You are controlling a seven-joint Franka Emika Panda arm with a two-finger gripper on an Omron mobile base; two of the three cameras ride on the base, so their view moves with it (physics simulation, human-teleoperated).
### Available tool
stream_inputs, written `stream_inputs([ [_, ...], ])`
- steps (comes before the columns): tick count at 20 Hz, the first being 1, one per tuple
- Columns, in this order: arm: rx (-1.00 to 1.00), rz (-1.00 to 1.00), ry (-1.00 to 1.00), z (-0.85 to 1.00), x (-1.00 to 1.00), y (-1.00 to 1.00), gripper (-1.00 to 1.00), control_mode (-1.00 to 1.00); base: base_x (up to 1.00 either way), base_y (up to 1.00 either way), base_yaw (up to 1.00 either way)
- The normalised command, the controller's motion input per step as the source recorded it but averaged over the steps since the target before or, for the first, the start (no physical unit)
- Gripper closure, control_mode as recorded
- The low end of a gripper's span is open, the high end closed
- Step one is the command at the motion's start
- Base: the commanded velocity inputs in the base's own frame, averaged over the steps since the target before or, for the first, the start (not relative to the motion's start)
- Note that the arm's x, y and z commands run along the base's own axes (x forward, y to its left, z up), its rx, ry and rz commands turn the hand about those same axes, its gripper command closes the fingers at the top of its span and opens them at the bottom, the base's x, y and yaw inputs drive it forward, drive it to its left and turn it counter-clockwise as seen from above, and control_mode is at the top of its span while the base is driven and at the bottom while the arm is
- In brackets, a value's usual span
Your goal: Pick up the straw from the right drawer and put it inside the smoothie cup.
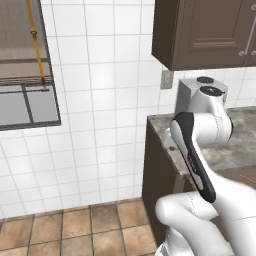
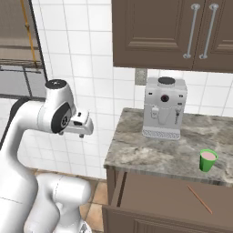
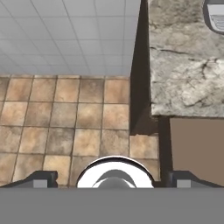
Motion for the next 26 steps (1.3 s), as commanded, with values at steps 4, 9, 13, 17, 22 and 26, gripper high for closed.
stream_inputs([
  [4,0.0,0.0,0.0,-0.18,0.0,0.01,-1.0,-1.0,0.0,0.0,0.0],
  [9,0.0,0.0,0.0,0.0,0.0,0.0,-1.0,1.0,-0.13,0.03,-0.01],
  [13,0.0,0.0,0.0,0.0,0.0,0.0,-1.0,1.0,-0.75,0.0,-0.02],
  [17,0.0,0.0,0.0,0.0,0.0,0.0,-1.0,1.0,-0.86,0.0,-0.02],
  [22,0.0,0.0,0.0,0.0,0.0,0.0,-1.0,1.0,-0.72,-0.02,-0.03],
  [26,0.0,0.0,0.0,0.0,0.0,0.0,-1.0,1.0,-0.34,-0.3,-0.08],
])
